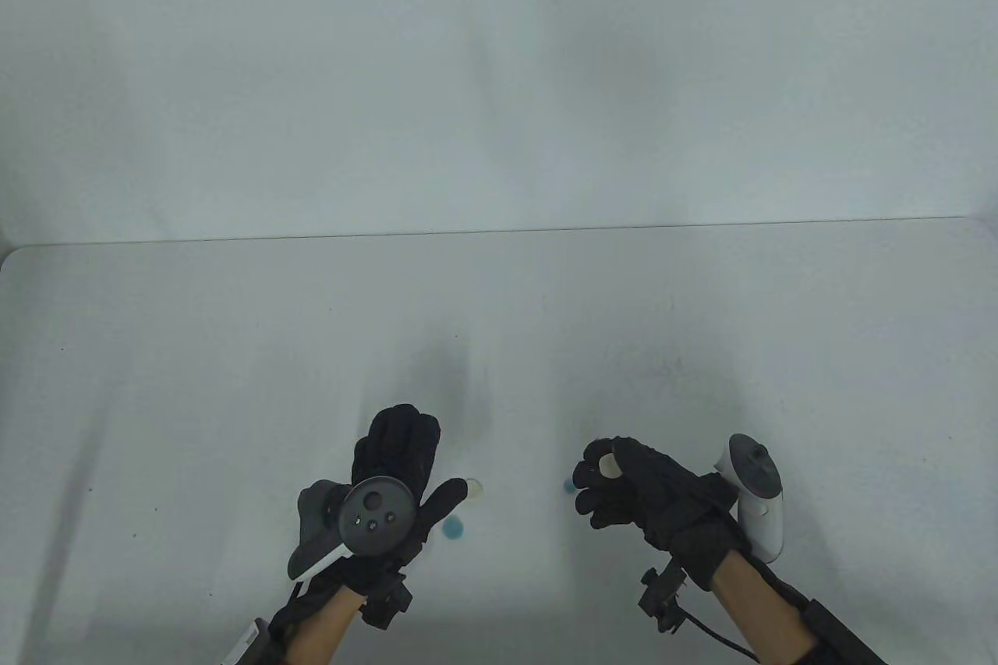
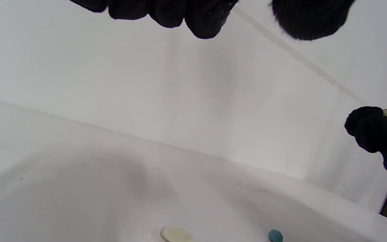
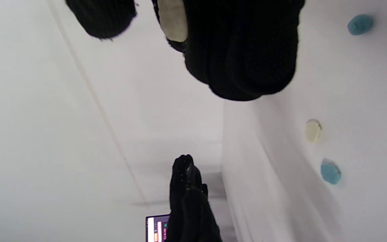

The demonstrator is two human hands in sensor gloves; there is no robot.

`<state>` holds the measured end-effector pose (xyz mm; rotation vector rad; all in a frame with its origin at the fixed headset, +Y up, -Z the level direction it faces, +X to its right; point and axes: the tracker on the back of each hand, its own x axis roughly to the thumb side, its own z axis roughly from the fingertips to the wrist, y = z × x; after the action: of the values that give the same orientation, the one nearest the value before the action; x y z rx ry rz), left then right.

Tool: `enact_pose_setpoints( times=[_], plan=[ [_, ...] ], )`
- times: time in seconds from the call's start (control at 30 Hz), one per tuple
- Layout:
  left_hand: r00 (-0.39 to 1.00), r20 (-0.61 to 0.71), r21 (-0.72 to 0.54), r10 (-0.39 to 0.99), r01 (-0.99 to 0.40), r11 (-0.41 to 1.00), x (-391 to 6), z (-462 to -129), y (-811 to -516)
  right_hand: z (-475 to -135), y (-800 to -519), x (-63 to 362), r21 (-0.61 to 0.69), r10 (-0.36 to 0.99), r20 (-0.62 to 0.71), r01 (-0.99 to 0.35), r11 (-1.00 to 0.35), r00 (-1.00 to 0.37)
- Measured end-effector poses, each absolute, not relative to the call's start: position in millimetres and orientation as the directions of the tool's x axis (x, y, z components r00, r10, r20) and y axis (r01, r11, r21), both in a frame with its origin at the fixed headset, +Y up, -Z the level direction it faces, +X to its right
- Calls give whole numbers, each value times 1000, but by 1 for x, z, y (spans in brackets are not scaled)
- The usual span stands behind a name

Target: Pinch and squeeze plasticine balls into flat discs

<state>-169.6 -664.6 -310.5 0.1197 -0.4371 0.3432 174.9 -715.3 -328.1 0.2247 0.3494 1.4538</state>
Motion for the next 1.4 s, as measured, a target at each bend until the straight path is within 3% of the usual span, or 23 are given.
enact_pose_setpoints(
  times=[0.37, 0.77, 1.13, 1.3, 1.4],
  plan=[
    [849, 436, 40, 299, -350, 936, -170, -311, -665, -327, -707, 177, 276, 999, -36, -961, -6, -16],
    [849, 435, 47, 300, -354, 934, -171, -311, -665, -327, -711, 178, 305, 996, -91, -951, 41, 14],
    [849, 436, 52, 299, -356, 933, -171, -311, -665, -326, -710, 180, 231, 994, -92, -972, -33, -56],
    [850, 435, 54, 298, -355, 933, -171, -311, -665, -327, -719, 181, 300, 989, -144, -950, 87, 45],
    [849, 435, 52, 299, -355, 933, -171, -311, -665, -327, -721, 182, 270, 986, -157, -958, 94, 53]
  ],
)
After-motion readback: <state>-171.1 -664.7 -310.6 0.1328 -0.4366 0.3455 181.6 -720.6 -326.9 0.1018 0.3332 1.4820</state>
